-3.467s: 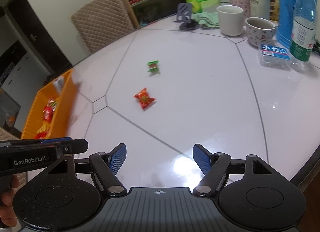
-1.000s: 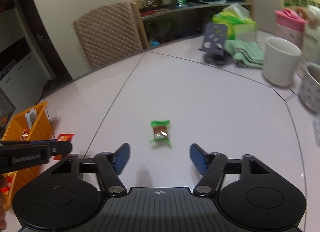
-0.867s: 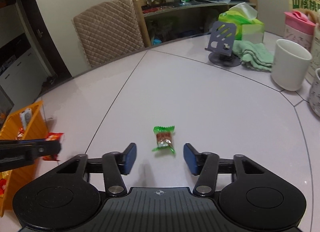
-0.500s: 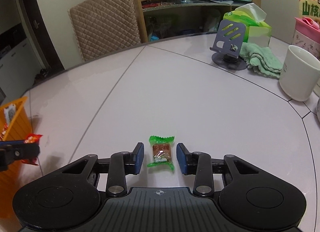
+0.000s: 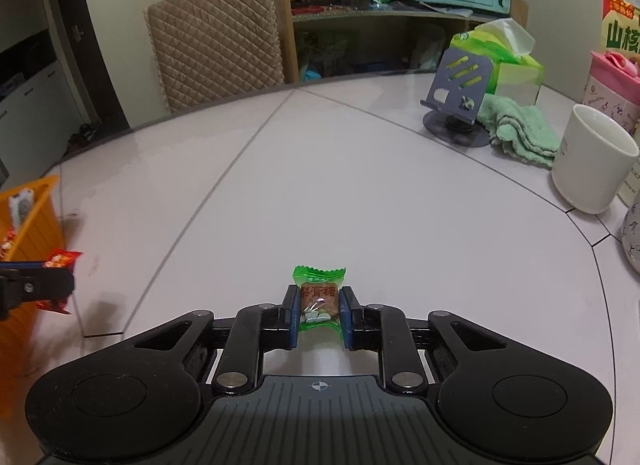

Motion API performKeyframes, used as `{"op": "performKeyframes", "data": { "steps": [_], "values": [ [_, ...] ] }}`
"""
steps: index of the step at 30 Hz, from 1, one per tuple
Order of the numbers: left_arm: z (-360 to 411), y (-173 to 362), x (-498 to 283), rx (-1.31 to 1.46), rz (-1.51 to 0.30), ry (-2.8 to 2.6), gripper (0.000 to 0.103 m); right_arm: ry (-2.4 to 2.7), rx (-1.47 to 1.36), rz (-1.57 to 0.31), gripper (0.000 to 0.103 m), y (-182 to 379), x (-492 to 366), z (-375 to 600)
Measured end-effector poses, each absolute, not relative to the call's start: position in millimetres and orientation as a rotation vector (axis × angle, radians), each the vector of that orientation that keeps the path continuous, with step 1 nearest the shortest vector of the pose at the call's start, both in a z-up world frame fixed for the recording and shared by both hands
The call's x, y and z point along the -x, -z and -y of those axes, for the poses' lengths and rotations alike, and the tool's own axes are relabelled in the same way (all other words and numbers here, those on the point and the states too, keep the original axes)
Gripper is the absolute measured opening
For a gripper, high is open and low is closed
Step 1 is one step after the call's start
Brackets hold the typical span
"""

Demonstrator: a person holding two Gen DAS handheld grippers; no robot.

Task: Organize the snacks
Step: 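Grasp the green-wrapped candy with the right tool while the left tool holds the red candy, then carry the red candy and green candy with both tools over the orange tray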

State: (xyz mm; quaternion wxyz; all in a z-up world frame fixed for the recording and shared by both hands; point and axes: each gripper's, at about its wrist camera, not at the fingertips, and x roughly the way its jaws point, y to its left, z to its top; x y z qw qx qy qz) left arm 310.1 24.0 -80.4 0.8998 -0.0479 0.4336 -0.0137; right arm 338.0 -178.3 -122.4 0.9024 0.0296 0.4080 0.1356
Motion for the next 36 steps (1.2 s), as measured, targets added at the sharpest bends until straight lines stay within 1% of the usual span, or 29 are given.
{"op": "performKeyframes", "data": {
  "steps": [10,19,28,36],
  "values": [
    [-15,57,-272,0.129,-0.876,0.04,0.02,-0.334,-0.101,-0.803,0.021,78,-292,186],
    [-22,30,-199,0.169,-0.856,0.011,0.02,-0.435,-0.127,-0.8,0.021,41,-228,186],
    [-44,8,-121,0.209,-0.833,-0.083,0.02,-0.604,-0.126,-0.818,0.021,25,-165,165],
    [-74,-7,-78,0.223,-0.807,-0.184,0.02,-0.758,-0.113,-0.824,0.021,15,-135,122]
  ]
}}
